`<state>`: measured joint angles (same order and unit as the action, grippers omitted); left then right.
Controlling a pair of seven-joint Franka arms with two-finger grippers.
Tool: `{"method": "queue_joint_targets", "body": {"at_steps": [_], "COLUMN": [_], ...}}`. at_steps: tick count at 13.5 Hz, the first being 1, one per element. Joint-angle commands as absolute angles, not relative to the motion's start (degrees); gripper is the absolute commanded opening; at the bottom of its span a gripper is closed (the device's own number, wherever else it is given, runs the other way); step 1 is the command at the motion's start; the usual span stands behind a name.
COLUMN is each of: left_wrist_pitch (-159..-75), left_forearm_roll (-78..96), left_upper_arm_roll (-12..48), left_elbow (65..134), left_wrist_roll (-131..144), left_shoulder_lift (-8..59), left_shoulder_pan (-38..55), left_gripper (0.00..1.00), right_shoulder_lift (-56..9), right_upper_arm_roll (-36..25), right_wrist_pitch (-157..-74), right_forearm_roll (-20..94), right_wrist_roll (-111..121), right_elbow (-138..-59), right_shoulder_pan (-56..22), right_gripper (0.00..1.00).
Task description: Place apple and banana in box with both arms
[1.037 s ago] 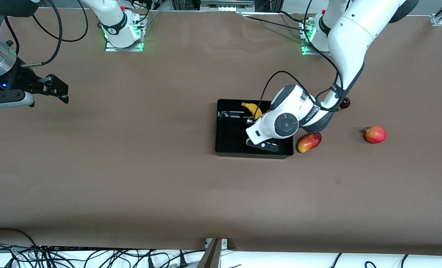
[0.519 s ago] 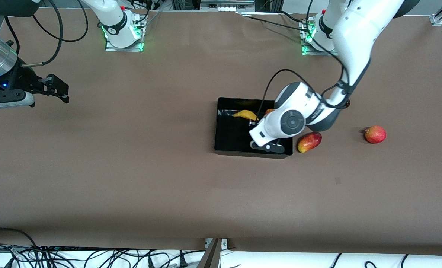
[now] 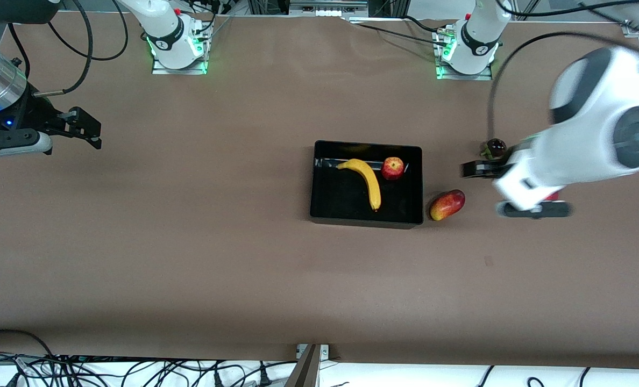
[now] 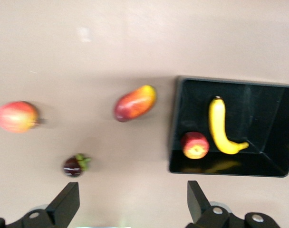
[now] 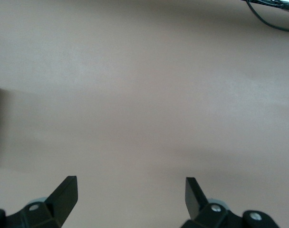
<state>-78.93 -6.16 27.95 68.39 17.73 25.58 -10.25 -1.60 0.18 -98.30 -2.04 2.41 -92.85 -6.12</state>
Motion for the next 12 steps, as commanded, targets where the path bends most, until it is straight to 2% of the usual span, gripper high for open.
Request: {"method": "queue_joint_targets", "body": {"at_steps": [1, 3, 5, 7, 12], "left_wrist_pitch": [-78.6, -87.2, -92.0, -95.9, -94.7], "left_forearm_roll": [-7.6, -5.8, -2.7, -2.6, -2.5], "left_upper_arm_roll": [21.6, 12.3, 5.0, 4.3, 5.0], "left_elbow": [70.7, 76.3, 86.1, 94.1, 93.3], "left_wrist_roll": [10.9, 10.4, 10.2, 10.3, 10.4], "left_shoulder_lift": [20.4, 14.1, 5.2, -0.7, 1.0], "left_shoulder_pan": [-7.2, -3.3, 0.9, 1.7, 1.9], "left_gripper": [1.00, 1.00, 1.00, 1.00, 1.00], "right_shoulder_lift": [-1.8, -1.8, -1.8, -1.8, -1.8], "right_upper_arm_roll": [0.6, 0.6, 0.6, 0.6, 0.6], "right_wrist_pitch": [-98.3, -98.3, -98.3, -98.3, -98.4], "right_forearm_roll": [-2.3, -2.2, -2.2, -2.3, -2.3], "right_wrist_roll": [2.5, 2.5, 2.5, 2.5, 2.5], "right_elbow": [-91.9, -91.9, -91.9, -91.9, -91.9], "right_shoulder_pan": [-5.8, -5.8, -5.8, -5.8, -5.8], "right_gripper": [1.00, 1.00, 1.00, 1.00, 1.00]}}
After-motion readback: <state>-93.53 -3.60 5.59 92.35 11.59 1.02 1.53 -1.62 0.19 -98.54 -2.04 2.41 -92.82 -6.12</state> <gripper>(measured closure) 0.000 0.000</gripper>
